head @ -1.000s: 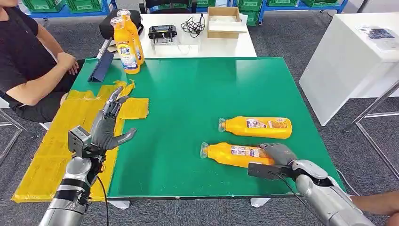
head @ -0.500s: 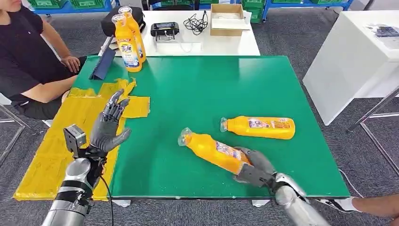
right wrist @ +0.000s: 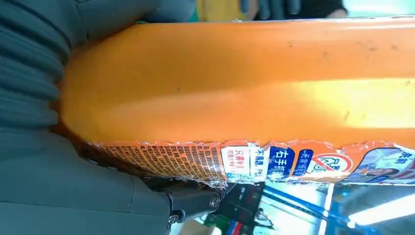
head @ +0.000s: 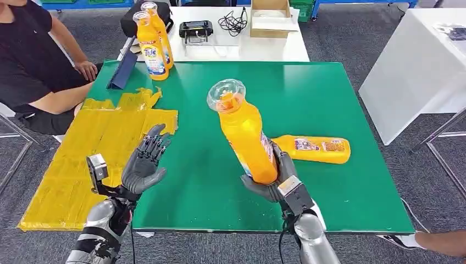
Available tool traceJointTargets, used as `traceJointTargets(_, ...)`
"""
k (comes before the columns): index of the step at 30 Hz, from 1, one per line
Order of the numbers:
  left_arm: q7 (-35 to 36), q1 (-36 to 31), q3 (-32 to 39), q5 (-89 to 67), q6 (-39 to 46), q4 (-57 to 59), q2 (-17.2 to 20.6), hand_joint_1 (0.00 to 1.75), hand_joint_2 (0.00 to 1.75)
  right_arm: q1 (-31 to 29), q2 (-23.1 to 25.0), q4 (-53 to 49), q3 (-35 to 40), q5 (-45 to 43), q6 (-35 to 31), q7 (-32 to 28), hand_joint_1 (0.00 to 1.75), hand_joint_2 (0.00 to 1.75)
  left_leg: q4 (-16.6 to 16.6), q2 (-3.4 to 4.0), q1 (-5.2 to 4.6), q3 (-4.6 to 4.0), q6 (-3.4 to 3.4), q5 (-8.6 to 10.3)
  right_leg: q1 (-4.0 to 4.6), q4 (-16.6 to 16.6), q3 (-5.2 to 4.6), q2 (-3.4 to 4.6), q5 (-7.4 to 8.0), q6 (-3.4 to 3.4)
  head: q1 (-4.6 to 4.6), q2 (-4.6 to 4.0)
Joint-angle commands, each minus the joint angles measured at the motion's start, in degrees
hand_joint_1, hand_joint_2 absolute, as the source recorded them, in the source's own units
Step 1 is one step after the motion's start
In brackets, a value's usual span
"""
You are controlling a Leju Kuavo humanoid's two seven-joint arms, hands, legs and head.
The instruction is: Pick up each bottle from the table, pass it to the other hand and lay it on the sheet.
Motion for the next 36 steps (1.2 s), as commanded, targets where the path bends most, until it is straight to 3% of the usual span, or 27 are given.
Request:
traceJointTargets(1,-1.6,2.2,0.6,1.4,-0.5,-0.7,-1.6,1.75,0.00,2.5,0.5,-3.5,-0.9,0.4,-0.2,-1.1,1.75,1.75,-0.1,-0.09,-0.04,0.08,0.12,0.01,-0.03,-0.1,0.09,-0.11,-0.01,0.05,0.00,0.00)
traceJointTargets(12,-1.8,3.1,1.0,0.3,0.2,-1.4,-2.4,1.75,0.00,4.4,0.5,-4.8,-1.2,0.6,-0.4,-1.9,1.75,1.75,-0.1,-0.14,-0.04,-0.09,0.15,0.05,-0.03,-0.1,-0.01,-0.17,0.04,0.07,0.00,0.00)
traceJointTargets(22,-1.3,1.5,2.6,-0.1,0.8,-1.7,-2.4,1.75,0.00,1.0,0.5,-3.5,-0.9,0.0,1.0,-1.3,1.75,1.75,0.0,-0.08,-0.06,-0.12,0.12,0.03,-0.05,0.0,-0.07,-0.11,0.02,0.05,0.00,0.00)
traceJointTargets(23,-1.1,1.3,2.7,-0.7,1.8,-1.6,-2.6,0.00,0.00,0.8,0.4,-3.3,-0.8,0.0,1.0,-1.2,1.75,1.75,0.0,-0.04,-0.04,-0.12,0.10,0.01,-0.03,0.0,-0.08,-0.07,0.02,0.04,0.00,0.00)
traceJointTargets(32,-1.2,1.4,1.0,0.0,1.4,-3.5,-3.7,0.00,0.00,1.4,-0.2,-2.8,-0.7,0.0,1.0,-1.1,1.75,1.75,0.0,-0.15,-0.05,-0.08,0.13,0.02,-0.04,-0.1,-0.02,-0.18,0.00,0.06,0.00,0.00)
traceJointTargets(33,-1.3,1.5,1.0,0.4,1.1,-3.6,-3.7,0.00,1.75,1.4,-0.2,-2.7,-0.7,0.0,1.0,-1.1,1.75,1.75,0.0,-0.11,-0.05,-0.09,0.09,0.02,-0.04,0.0,-0.05,-0.13,0.00,0.04,0.00,0.00)
traceJointTargets(36,-1.5,0.9,0.4,0.6,0.4,-2.9,-4.0,0.00,1.75,0.8,-0.1,-1.5,-0.5,0.2,1.1,-0.9,1.75,1.75,0.0,-0.10,-0.03,-0.10,0.08,0.01,-0.02,0.0,-0.06,-0.12,0.01,0.03,-0.02,0.00)
